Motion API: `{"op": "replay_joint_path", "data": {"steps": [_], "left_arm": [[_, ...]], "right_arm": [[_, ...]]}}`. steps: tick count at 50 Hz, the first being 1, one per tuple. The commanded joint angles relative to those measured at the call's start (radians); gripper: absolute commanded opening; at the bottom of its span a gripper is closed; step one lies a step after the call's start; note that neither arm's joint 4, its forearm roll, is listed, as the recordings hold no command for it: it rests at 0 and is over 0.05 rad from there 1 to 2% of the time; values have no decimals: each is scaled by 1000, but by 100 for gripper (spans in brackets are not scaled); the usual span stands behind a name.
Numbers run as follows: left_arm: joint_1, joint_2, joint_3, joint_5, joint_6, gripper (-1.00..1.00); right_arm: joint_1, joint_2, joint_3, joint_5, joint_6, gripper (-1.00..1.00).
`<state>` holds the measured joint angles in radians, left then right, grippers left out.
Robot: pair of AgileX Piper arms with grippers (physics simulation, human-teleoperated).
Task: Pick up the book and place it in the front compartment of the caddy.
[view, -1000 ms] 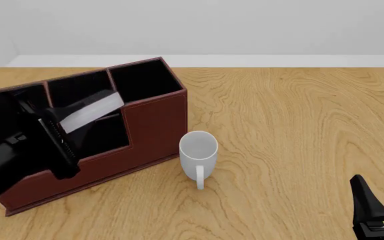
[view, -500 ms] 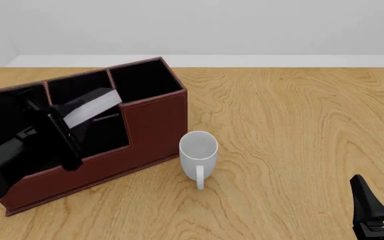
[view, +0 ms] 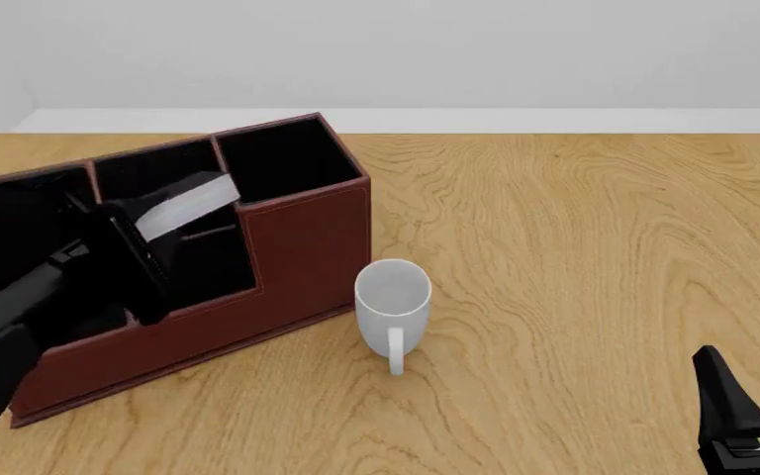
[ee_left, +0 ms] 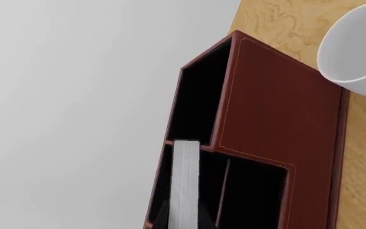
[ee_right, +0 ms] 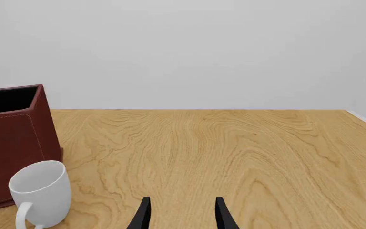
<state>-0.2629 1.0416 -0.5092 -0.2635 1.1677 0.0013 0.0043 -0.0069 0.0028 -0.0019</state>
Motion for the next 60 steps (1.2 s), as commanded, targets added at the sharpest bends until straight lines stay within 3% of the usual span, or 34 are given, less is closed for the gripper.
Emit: {"op": "replay_joint_path", "data": {"steps": [1,41,44,45,46,60], "left_arm": [[5,68,-31,-34,26,-100],[97,191,-76,-109,83,-100],[88,198,-59,-182,107,-100],[104,204,-83,-161,87,-100],[118,219,-87,-143,96,100],[115,220,-100,-160,87,100]], "right_arm": [[0,0,0,0,0,100],[0,0,0,0,0,100],[0,0,0,0,0,100],[0,0,0,0,0,100],[0,0,0,0,0,100],[0,0,0,0,0,100]]}}
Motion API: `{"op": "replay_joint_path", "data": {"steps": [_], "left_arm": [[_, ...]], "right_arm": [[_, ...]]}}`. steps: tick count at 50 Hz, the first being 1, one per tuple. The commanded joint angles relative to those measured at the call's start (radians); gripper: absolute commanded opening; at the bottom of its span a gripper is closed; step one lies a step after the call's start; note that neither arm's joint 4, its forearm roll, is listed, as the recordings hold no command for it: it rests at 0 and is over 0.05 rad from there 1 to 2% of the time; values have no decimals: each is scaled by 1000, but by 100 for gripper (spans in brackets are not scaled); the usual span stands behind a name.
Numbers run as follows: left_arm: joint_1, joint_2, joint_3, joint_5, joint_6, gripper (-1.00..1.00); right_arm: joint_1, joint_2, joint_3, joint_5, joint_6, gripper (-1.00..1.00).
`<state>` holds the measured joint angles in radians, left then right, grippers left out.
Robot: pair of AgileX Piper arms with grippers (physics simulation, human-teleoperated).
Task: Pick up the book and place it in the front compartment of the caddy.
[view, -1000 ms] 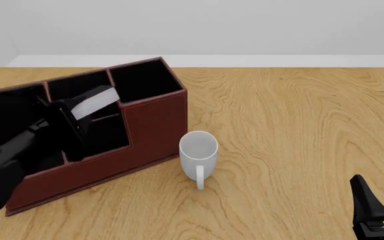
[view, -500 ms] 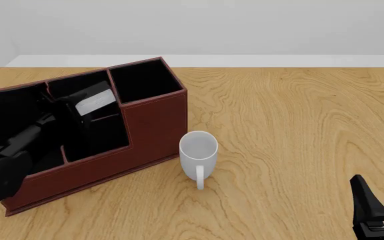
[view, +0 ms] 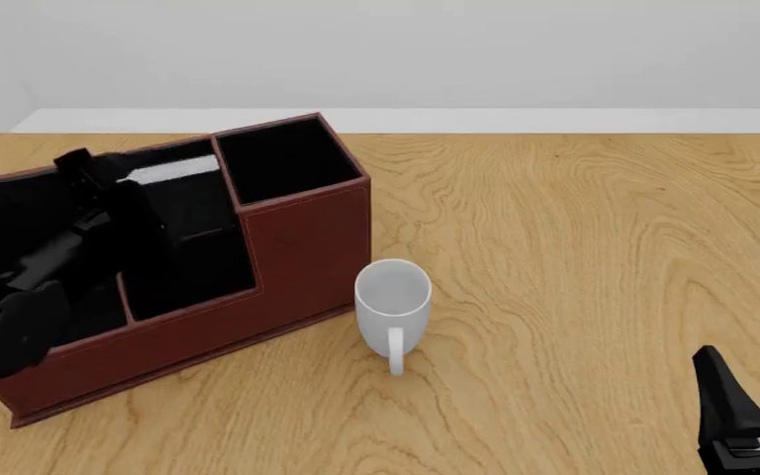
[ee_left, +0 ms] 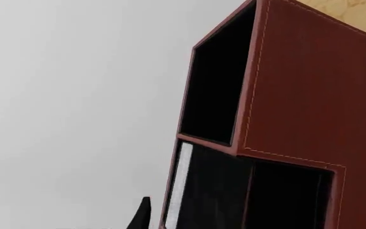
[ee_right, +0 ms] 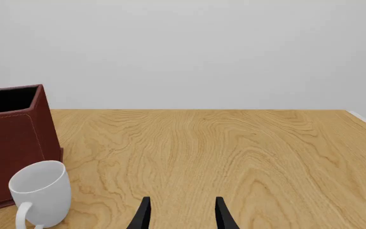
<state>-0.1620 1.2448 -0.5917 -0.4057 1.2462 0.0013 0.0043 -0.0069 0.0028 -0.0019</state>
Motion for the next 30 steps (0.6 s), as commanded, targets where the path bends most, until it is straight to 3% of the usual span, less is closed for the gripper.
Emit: {"op": "replay_joint_path", "data": {"steps": [1,19,30], "left_arm": [[14,18,-17,-19,10,100],[17,7,-14,-14,17,100],[9,-71,-13,40,18,100]], "right_arm": [[0,0,0,0,0,100],[0,0,0,0,0,100],[0,0,0,0,0,100]]}}
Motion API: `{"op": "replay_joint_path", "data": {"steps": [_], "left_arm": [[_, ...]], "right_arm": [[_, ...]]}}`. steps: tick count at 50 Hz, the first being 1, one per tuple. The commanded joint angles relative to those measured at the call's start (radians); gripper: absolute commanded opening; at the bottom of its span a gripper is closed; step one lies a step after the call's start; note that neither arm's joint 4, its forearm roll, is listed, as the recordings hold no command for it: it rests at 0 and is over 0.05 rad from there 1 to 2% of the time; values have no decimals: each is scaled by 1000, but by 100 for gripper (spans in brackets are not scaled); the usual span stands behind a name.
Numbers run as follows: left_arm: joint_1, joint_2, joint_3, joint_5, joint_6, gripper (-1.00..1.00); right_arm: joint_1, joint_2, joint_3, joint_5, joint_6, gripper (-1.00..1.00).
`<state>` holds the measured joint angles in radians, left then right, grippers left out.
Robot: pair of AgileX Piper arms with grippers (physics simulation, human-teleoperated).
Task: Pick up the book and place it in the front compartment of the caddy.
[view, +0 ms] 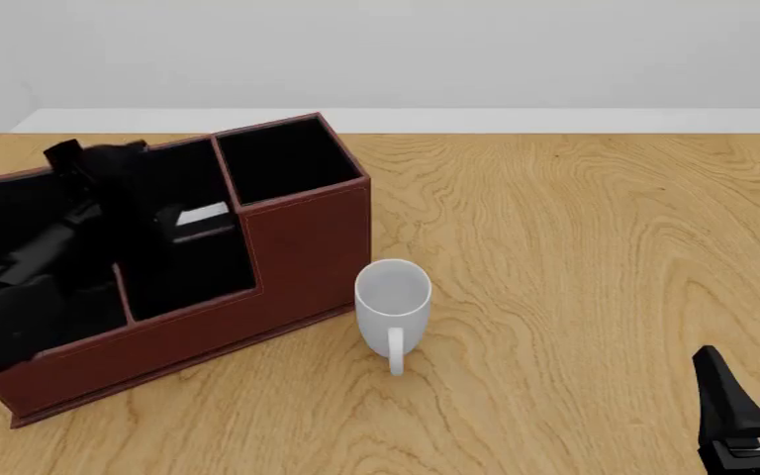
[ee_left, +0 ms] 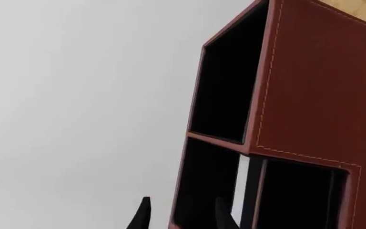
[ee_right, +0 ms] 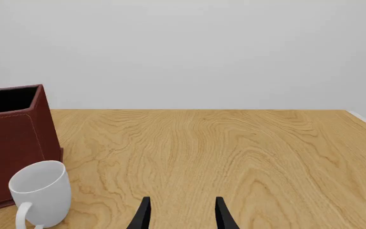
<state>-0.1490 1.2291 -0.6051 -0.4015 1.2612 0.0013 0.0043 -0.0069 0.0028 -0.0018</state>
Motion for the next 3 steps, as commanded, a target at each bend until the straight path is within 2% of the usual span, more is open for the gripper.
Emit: {"op": "replay_joint_path", "data": {"steps": [1,3], "left_arm": [[-6,-66,4,43,6,100],[-9,-92,5,60,2,100]], "right_arm": [[0,0,0,0,0,100],[-1,0,0,0,0,100]]}}
